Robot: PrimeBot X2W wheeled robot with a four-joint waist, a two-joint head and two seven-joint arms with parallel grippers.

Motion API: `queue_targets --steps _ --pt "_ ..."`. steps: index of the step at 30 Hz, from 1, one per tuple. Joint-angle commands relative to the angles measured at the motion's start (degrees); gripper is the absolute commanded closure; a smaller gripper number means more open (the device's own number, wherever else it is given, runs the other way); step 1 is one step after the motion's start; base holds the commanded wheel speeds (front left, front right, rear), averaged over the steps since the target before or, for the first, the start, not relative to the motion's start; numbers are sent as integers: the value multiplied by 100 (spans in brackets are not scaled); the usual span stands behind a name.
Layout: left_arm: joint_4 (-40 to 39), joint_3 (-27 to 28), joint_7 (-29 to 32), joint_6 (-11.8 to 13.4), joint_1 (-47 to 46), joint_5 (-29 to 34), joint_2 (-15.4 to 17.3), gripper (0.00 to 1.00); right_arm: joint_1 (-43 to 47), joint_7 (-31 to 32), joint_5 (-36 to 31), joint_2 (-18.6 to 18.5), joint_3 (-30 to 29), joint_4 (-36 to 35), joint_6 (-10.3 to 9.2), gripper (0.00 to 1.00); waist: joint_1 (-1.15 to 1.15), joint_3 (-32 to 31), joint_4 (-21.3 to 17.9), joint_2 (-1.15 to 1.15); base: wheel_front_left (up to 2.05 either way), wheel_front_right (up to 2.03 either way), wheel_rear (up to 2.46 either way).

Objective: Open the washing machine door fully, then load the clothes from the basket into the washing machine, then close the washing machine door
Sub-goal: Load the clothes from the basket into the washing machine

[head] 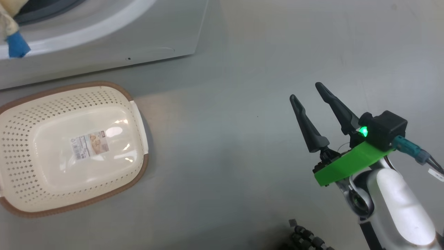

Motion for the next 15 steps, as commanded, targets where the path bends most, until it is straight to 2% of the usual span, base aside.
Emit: queue_targets --steps 1,3,6,9,15 --pt "-239 236 -51 86 -150 118 424 100 42 -75 63 -2 100 -119 -2 0 0 90 -118 0 0 0 0" --pt "-259 283 -73 130 -160 111 459 100 22 -97 79 9 116 -94 -2 0 0 131 -174 0 0 0 0" --pt "-287 408 -435 291 -264 278 572 100 -30 -169 118 45 135 -16 -2 0 0 267 -336 0 0 0 0" --pt "-206 555 -981 392 -439 429 610 100 -88 -241 164 83 184 67 -2 0 0 426 -534 0 0 0 0" --pt "343 668 -2165 425 -967 879 753 100 -160 -357 226 141 274 200 -2 0 0 719 -894 0 0 0 0"
